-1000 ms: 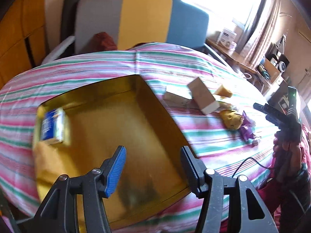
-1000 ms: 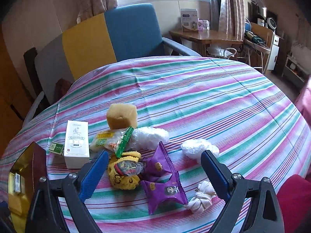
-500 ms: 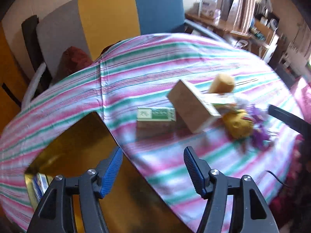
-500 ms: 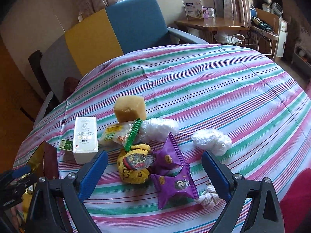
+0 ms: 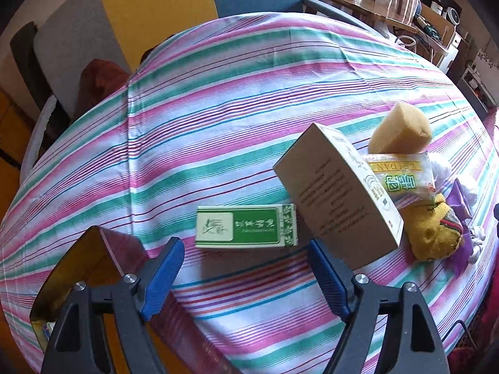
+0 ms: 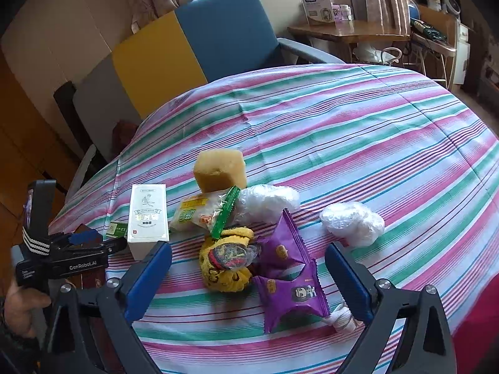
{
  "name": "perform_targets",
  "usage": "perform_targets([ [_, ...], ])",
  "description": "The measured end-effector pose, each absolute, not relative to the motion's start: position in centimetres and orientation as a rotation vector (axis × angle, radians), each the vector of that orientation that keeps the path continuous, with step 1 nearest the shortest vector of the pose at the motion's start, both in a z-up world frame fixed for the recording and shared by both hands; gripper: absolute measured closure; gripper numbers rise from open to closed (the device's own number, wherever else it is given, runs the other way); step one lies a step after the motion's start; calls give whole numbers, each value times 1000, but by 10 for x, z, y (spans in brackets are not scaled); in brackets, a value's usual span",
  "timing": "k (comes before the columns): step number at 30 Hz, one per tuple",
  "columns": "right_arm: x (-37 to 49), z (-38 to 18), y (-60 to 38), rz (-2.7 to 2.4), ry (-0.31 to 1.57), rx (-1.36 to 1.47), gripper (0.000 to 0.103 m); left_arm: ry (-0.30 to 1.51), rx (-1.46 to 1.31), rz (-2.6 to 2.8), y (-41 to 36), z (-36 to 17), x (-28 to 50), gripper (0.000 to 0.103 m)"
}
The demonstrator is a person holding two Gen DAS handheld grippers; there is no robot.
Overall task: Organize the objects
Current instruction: 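Reach the left gripper to the green essential-oil box and grasp it, then place the green box in the tray with the left gripper while the right grasps the white box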
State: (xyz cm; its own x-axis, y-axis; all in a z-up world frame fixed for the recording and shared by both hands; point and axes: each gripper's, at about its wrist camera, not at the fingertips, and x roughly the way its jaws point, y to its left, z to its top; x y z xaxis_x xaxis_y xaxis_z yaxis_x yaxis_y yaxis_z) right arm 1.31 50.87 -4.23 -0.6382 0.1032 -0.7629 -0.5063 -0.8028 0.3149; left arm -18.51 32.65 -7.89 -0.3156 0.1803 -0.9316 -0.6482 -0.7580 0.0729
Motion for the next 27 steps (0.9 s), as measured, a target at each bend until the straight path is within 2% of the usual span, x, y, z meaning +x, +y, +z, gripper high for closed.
perform_targets([
  [5,12,-44,508,2457,732,-1112,3,632,-1415,2108,336,-88,-191,22],
  [7,12,-44,507,2458,723,-1116,3,599,-1450,2107,333,-93,-196,30],
  [10,10,-45,507,2453,711,-1129,3,521,-1459,2105,326,-91,-198,31],
  [20,3,-47,490,2488,584,-1181,4,436,-1176,2175,269,-26,-130,31],
  [25,-5,-47,471,2538,466,-1221,7,354,-1111,2208,214,-4,-98,31],
  [27,-10,-47,460,2562,421,-1246,12,299,-1104,2239,187,3,-90,31],
])
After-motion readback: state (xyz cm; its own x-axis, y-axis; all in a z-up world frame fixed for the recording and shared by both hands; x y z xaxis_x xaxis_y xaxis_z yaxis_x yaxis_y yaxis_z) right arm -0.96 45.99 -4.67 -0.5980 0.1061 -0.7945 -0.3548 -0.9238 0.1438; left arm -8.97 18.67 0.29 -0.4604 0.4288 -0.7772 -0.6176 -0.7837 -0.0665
